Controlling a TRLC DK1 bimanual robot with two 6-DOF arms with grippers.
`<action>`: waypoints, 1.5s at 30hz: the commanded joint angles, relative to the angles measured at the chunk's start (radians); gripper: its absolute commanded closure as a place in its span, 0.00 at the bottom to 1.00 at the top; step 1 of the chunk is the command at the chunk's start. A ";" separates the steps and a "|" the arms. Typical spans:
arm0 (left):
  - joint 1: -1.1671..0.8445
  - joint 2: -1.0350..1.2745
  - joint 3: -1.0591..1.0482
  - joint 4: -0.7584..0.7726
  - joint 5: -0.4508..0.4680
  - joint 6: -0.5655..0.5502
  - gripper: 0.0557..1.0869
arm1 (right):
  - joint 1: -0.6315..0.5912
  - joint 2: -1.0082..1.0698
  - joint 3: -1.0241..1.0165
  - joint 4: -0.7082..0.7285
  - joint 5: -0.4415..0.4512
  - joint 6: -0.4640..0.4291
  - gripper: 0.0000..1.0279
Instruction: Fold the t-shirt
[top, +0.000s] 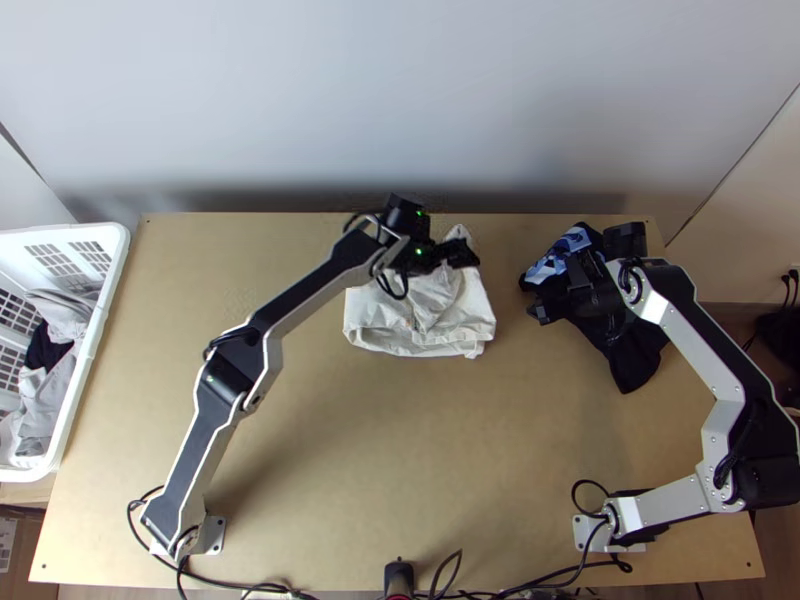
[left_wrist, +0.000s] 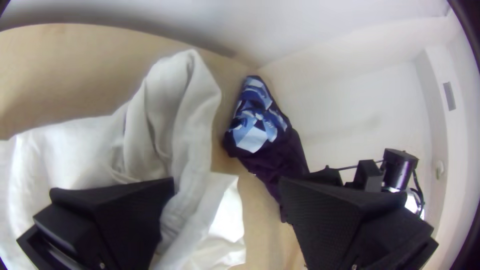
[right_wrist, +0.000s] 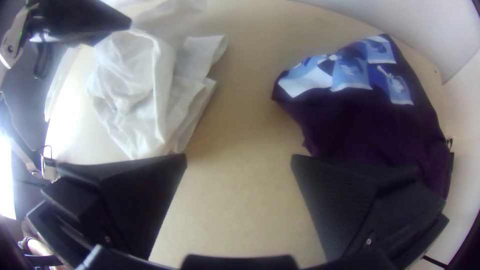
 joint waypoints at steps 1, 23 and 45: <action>0.039 -0.091 -0.001 -0.010 0.006 -0.018 0.05 | 0.017 0.002 -0.010 0.011 0.000 0.006 0.06; 0.062 -0.175 -0.041 -0.043 0.043 -0.052 0.76 | 0.058 0.000 -0.022 0.037 0.000 0.022 0.06; 0.180 -0.356 -0.426 -0.034 -0.136 0.298 0.04 | 0.370 0.195 0.389 0.003 0.046 0.035 0.06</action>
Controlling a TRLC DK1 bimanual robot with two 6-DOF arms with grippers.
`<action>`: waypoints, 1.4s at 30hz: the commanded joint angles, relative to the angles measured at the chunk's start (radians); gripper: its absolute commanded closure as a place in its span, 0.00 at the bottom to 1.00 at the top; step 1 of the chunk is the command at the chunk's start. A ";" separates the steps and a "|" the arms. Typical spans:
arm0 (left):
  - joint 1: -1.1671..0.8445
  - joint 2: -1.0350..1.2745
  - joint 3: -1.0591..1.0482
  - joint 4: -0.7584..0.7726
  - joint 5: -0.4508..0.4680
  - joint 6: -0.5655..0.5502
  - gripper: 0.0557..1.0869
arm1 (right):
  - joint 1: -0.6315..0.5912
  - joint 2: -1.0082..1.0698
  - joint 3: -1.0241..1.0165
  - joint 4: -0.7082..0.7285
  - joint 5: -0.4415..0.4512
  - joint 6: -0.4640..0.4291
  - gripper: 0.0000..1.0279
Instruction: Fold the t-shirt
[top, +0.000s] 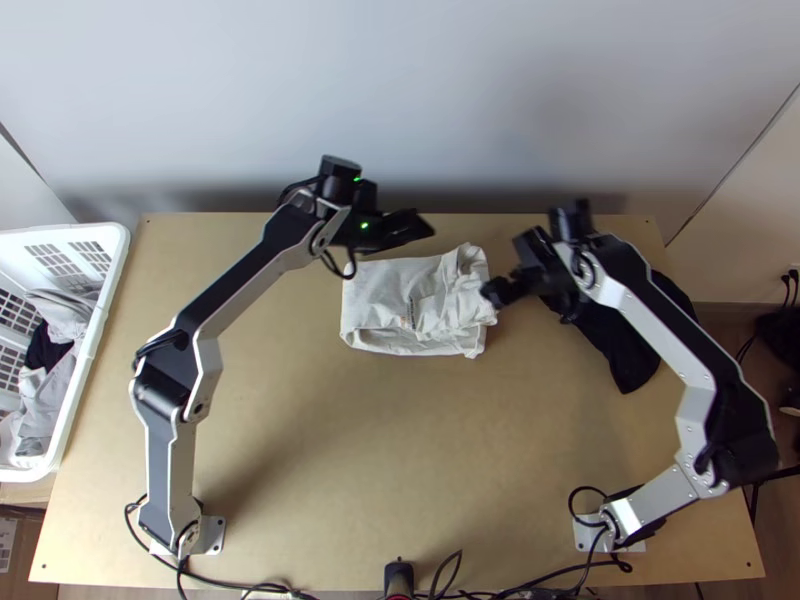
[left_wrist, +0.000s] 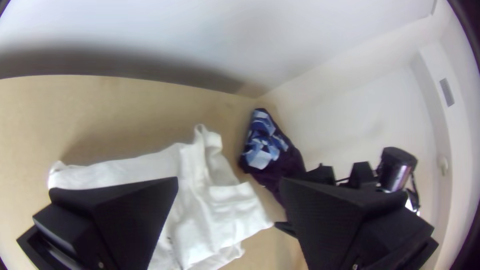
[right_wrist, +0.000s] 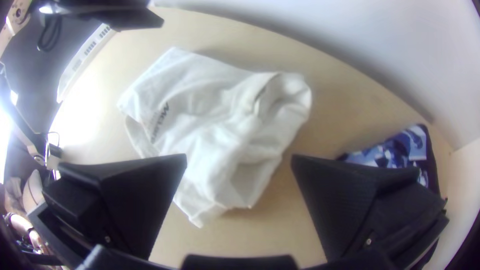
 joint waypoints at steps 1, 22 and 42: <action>0.055 -0.101 -0.240 0.000 -0.153 0.191 0.04 | 0.154 0.117 0.208 -0.036 0.031 0.003 0.06; 0.116 -0.256 -0.512 0.103 -0.162 0.209 0.04 | 0.173 0.311 0.159 -0.484 -0.037 0.011 0.06; 0.099 -0.260 -0.506 0.101 -0.162 0.200 0.04 | -0.108 0.148 0.214 -0.434 -0.193 0.061 0.06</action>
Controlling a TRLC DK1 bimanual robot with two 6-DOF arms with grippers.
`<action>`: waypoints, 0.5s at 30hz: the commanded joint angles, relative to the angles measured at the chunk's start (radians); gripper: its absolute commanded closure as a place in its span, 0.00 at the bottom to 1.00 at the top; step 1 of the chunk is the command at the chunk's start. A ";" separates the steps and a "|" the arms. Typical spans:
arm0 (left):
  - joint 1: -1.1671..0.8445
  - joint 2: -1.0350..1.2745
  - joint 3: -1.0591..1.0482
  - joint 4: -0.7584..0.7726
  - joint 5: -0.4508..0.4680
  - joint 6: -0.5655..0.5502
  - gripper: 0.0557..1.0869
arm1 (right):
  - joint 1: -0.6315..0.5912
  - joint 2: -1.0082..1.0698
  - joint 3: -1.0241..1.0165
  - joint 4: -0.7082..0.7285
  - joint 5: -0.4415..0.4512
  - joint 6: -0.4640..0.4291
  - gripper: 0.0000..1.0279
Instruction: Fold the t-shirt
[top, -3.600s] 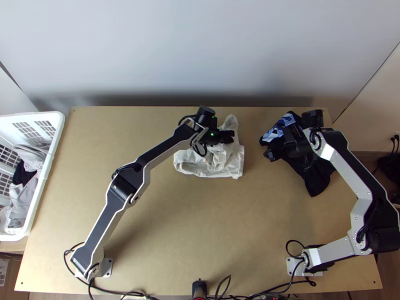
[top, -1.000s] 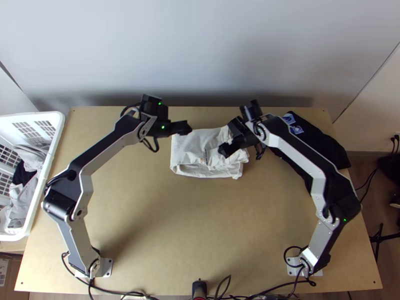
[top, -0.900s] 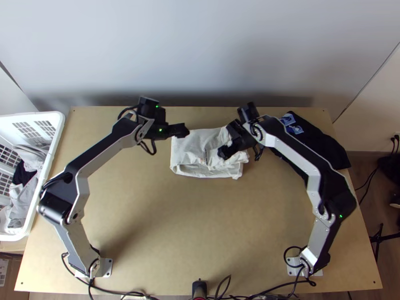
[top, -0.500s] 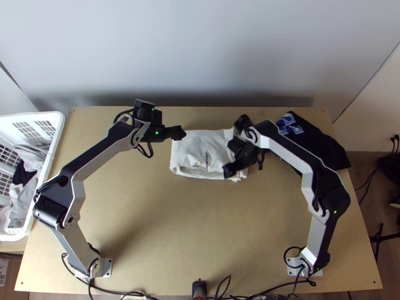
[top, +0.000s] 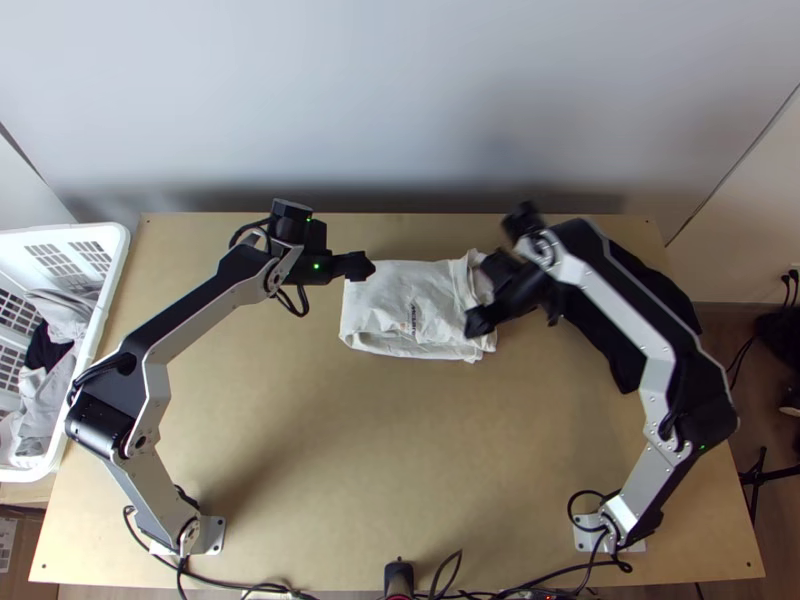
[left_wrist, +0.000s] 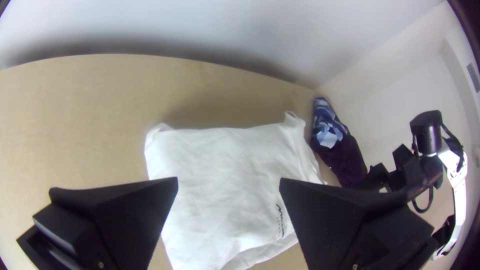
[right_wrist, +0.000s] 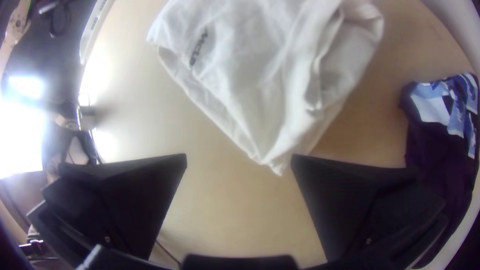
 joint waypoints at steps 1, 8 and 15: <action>-0.001 -0.009 0.001 -0.004 0.000 0.002 0.04 | -0.227 -0.011 -0.034 0.136 -0.151 0.084 0.06; -0.004 -0.023 0.001 -0.006 0.000 0.002 0.04 | -0.336 0.104 -0.044 0.259 -0.378 0.099 0.06; -0.007 -0.036 0.005 -0.010 -0.003 -0.004 0.04 | -0.343 0.283 0.063 0.279 -0.502 0.097 0.06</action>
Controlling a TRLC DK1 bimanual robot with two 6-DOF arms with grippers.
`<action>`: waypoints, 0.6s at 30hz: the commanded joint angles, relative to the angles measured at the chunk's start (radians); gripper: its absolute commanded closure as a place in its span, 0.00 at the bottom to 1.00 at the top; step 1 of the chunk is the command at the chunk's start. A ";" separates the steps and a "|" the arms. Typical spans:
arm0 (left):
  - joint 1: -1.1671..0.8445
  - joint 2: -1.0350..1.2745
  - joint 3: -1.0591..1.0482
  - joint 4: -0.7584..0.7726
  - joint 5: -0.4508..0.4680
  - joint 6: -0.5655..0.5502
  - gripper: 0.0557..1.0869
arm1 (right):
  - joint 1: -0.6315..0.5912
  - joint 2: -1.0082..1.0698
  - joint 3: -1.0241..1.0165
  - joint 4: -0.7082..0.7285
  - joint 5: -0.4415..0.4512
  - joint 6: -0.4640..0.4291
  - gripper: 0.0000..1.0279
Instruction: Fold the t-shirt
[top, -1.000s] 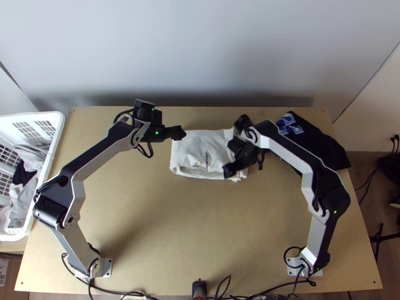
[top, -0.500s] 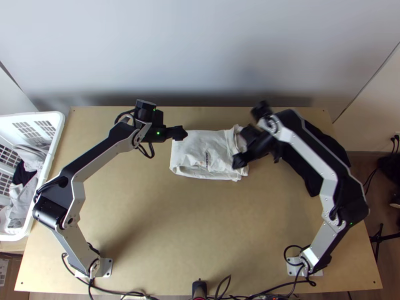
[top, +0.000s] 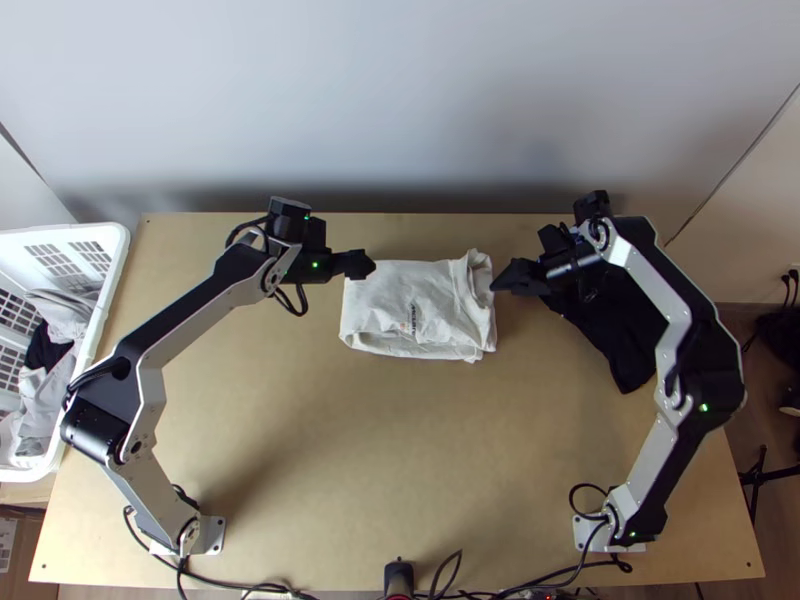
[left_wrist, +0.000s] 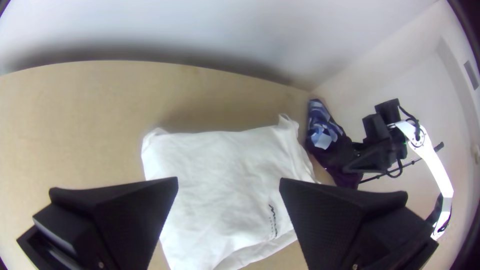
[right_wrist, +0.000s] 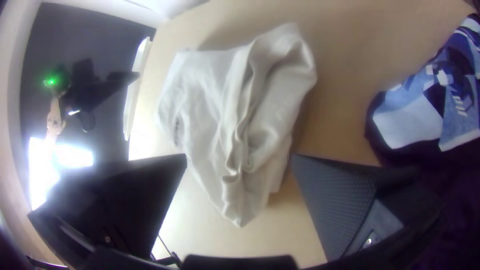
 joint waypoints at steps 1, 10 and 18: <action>-0.002 -0.016 0.002 -0.006 -0.002 -0.007 0.04 | -0.041 0.162 0.081 0.038 -0.131 0.013 0.06; -0.001 -0.025 0.001 -0.021 -0.015 -0.009 0.04 | -0.039 0.245 0.101 0.049 -0.131 0.061 0.06; -0.004 -0.025 0.001 -0.023 -0.016 -0.017 0.04 | -0.007 0.239 0.030 0.049 -0.130 0.050 0.06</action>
